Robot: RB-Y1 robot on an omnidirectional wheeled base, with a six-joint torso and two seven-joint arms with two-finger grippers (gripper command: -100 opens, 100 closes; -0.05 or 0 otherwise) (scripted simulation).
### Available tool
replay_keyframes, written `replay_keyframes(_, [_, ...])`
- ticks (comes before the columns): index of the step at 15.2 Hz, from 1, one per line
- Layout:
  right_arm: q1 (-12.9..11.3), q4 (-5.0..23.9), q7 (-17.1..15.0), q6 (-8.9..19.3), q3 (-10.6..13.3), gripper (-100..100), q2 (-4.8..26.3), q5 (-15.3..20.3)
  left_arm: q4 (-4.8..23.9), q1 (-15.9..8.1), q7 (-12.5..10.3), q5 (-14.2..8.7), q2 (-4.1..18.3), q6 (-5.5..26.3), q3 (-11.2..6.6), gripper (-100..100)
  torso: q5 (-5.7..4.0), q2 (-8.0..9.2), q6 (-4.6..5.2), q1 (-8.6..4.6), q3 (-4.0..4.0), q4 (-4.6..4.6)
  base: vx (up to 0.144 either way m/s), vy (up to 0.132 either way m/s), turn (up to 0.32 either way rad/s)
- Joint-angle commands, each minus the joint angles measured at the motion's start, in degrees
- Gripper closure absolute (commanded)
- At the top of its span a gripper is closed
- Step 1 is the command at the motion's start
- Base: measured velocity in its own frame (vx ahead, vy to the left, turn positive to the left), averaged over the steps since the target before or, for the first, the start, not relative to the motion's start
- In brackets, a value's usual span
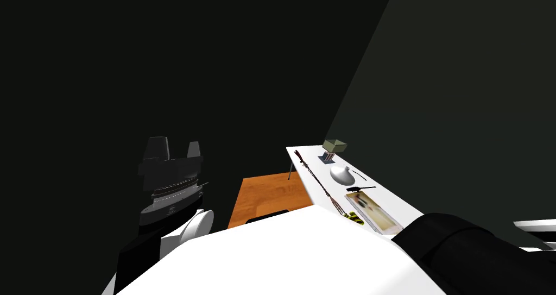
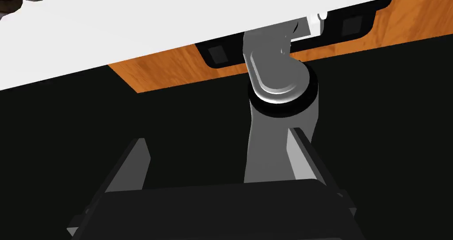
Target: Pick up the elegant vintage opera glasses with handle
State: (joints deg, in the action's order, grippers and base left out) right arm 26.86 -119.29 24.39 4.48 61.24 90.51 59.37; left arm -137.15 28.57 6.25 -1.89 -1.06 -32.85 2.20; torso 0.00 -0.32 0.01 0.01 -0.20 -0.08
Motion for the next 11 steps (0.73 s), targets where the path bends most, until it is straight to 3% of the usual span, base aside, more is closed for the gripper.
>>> replay_keyframes(1, [-0.7,0.5,0.7,1.5,2.7,-100,2.1,1.3,0.0,0.0,0.0,0.0,0.0,0.0,0.0,0,0.0,0.0,0.0,0.0,0.0,0.0,0.064,-0.007,0.029])
replay_keyframes(4, [-0.7,0.5,0.7,1.5,2.7,-100,2.1,1.3,0.0,0.0,0.0,0.0,0.0,0.0,0.0,0,0.01,0.07,0.0,0.02,0.05,0.02,0.059,-0.014,0.02])
replay_keyframes(6, [-0.9,1.6,1.7,3.3,5.7,-100,5.4,3.8,0.0,0.0,0.0,0.0,0.0,0.0,0.0,0,0.01,0.12,-0.01,0.01,0.08,0.04,0.088,-0.033,0.057])
replay_keyframes(11, [-1.1,2.5,2.5,4.8,8.2,-100,8.0,5.9,0.0,0.0,0.0,0.0,0.0,0.0,0.0,0,0.01,-0.09,-0.01,-0.02,-0.05,-0.01,0.11,-0.031,0.032])
